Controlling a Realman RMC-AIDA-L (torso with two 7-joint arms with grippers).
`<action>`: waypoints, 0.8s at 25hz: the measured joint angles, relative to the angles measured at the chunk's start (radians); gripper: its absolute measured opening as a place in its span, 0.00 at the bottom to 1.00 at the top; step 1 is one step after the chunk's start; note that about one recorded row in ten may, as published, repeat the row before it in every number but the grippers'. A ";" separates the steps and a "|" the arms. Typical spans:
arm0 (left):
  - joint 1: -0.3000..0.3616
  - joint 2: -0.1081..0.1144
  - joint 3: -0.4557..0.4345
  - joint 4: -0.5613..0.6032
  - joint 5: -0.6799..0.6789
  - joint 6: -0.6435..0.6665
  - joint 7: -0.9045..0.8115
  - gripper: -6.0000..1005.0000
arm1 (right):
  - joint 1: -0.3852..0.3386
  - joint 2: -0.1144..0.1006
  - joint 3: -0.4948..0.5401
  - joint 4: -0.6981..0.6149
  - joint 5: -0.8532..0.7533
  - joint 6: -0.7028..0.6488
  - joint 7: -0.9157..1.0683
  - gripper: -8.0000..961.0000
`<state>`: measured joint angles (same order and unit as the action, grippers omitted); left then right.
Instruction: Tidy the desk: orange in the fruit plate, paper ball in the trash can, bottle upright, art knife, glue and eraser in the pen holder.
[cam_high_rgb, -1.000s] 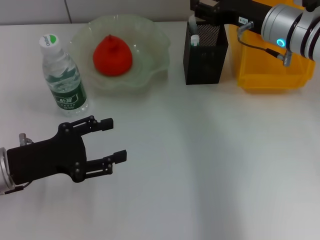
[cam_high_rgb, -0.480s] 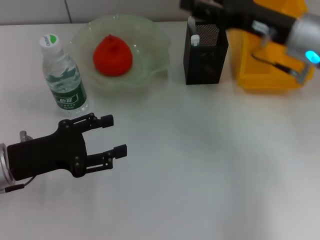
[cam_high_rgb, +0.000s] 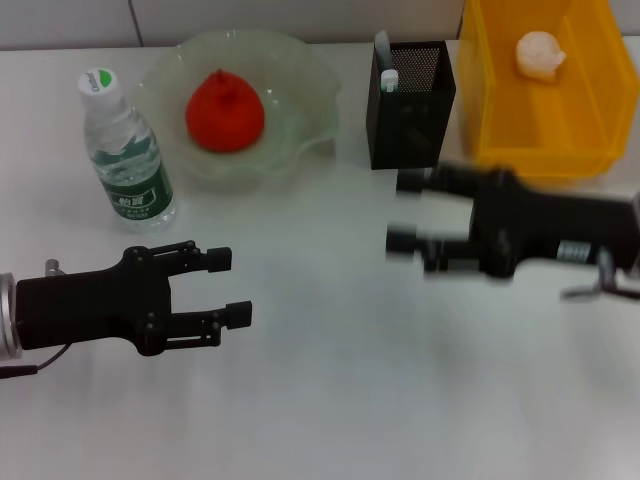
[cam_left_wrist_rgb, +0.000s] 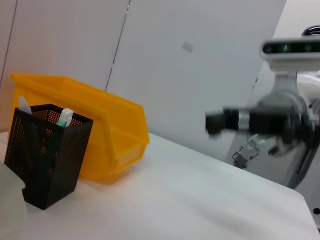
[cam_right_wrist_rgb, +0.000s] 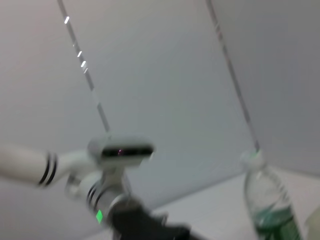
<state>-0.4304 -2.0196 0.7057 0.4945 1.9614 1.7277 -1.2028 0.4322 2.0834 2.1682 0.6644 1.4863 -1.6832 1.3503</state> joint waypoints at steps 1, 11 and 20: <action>-0.007 0.006 0.001 -0.006 0.008 0.004 -0.015 0.78 | 0.000 0.000 0.000 0.000 0.000 0.000 0.000 0.84; -0.002 0.006 0.001 -0.007 0.011 0.021 0.006 0.78 | 0.005 0.000 -0.003 -0.088 -0.092 0.047 -0.097 0.84; -0.001 0.004 -0.001 -0.007 0.008 0.041 0.009 0.78 | 0.005 0.001 -0.003 -0.110 -0.093 0.051 -0.119 0.84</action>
<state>-0.4315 -2.0152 0.7051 0.4878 1.9690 1.7688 -1.1941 0.4374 2.0847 2.1649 0.5546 1.3934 -1.6321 1.2313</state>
